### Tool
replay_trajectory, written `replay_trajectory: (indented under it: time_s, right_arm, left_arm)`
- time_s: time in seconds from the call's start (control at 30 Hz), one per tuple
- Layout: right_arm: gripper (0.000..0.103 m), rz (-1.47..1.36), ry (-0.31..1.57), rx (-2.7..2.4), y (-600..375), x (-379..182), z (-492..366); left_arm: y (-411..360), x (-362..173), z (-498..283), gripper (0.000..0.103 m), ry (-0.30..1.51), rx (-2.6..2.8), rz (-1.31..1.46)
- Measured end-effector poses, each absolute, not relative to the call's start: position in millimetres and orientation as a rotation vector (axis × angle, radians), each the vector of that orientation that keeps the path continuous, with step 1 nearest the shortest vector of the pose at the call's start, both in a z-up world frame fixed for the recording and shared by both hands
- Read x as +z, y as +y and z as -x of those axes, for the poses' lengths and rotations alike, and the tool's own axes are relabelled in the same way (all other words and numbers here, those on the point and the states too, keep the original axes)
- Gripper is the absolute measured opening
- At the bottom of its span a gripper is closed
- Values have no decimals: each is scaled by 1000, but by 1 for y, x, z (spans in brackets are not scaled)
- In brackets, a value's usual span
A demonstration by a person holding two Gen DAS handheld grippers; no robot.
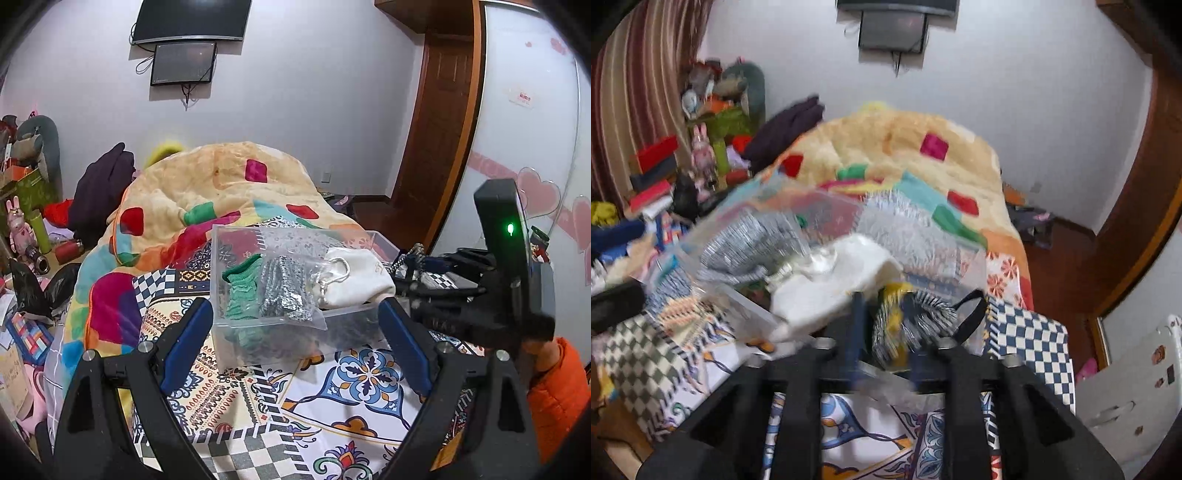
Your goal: Organize soft objects
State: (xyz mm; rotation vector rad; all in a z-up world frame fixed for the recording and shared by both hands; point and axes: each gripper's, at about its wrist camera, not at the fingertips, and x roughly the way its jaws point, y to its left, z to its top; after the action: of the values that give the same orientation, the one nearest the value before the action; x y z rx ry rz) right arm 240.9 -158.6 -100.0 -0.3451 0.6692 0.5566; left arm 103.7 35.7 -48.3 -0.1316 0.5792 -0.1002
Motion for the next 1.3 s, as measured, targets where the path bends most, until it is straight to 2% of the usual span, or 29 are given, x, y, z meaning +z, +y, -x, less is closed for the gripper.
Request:
replay_trajectory:
  time_s: [0.07,0.1,0.27,0.43,0.6,0.77,0.93,1.13,1.3]
  right_arm:
    - [59,374,650,530,-157,-102,-236]
    - [63,385,632,526,-158,-101,-232]
    - [65,396,596,546,-165,-88,-221]
    - [77,363,617,596,-174,-79,-215]
    - [77,364,629,590,-178,-78,-209]
    - [77,327,519,568,-185,-57,-188]
    - [84,194,393,569,-200,-25,-161]
    - [102,75,314,571,-213,-7,-143]
    - [103,52,277,558,-216,-5,-133]
  left_arm:
    - [38,-49,-105,92,581,-96,140]
    - [39,-49,-105,92,583,-94,145]
    - [38,-47,-104,92,581,-92,144]
    - [33,-40,-100,92,559,-100,129]
    - [29,-34,-95,92,540,-103,121]
    - [23,-15,-88,92,478,-93,89]
    - [15,10,-72,96,382,-68,55]
    - [7,30,-52,103,286,-43,31]
    - [6,34,-46,103,269,-38,37]
